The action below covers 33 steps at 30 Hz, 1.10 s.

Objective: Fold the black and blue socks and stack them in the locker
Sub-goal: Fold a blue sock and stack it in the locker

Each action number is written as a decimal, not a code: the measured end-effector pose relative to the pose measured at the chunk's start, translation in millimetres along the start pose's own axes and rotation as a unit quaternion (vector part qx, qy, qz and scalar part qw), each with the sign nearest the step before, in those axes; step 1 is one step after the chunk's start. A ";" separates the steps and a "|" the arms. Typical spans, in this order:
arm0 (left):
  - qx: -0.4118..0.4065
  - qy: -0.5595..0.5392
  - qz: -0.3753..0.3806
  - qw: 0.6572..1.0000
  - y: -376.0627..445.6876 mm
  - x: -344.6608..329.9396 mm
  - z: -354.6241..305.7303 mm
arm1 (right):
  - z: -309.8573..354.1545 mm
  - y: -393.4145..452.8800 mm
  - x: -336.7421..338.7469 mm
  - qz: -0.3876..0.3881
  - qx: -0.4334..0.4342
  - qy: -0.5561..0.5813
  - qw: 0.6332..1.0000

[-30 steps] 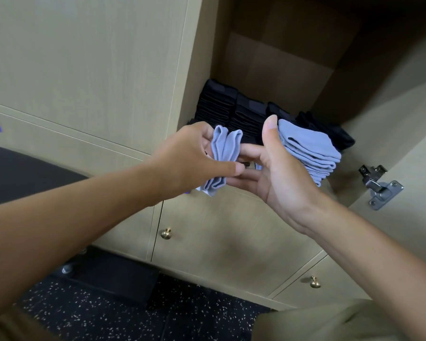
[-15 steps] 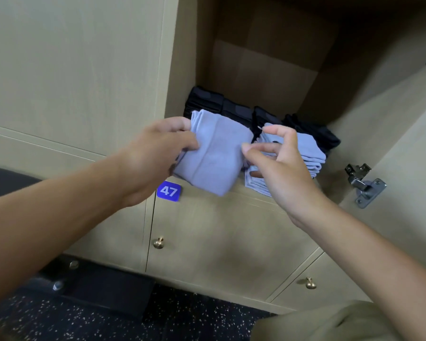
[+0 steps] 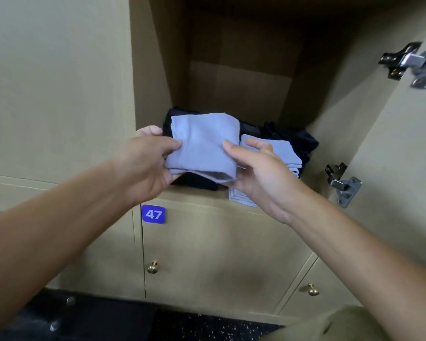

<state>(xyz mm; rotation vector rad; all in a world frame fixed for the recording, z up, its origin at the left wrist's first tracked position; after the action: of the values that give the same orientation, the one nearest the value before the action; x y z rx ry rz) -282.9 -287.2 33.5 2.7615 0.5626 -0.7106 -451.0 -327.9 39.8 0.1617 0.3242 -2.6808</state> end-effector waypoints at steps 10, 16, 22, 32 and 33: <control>-0.065 0.014 -0.060 0.996 32.7 -26.0 -8.6 | 38.9 -23.1 21.7 -0.024 0.186 -0.177 0.966; -0.048 -0.026 -0.029 0.998 46.1 -54.6 -11.9 | 31.1 -25.4 23.0 -0.034 0.186 -0.251 0.949; -0.078 -0.032 -0.043 0.996 41.9 -68.9 -10.6 | 28.2 -26.0 33.2 -0.074 0.151 -0.338 0.926; -0.086 0.013 0.051 0.995 47.8 -98.2 -10.1 | 46.0 -18.7 76.2 -0.123 0.167 -0.041 0.977; -0.079 0.011 0.070 0.994 48.8 -103.2 -7.8 | 45.3 -15.5 76.4 -0.091 0.158 -0.015 0.983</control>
<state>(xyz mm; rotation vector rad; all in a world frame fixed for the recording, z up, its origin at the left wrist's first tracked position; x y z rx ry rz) -342.6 -360.1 98.3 2.6332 0.4066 -0.5793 -529.3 -356.6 74.2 0.1951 -0.1051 -2.8985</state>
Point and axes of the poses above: each hand's wrist, its own y-axis towards the middle knuckle, its own x-axis out of the back of the hand, z = x × y, the point moved 9 cm from there along y, towards the middle knuckle, and after that the axes turned 13 degrees about -x, right-handed, at the moved point
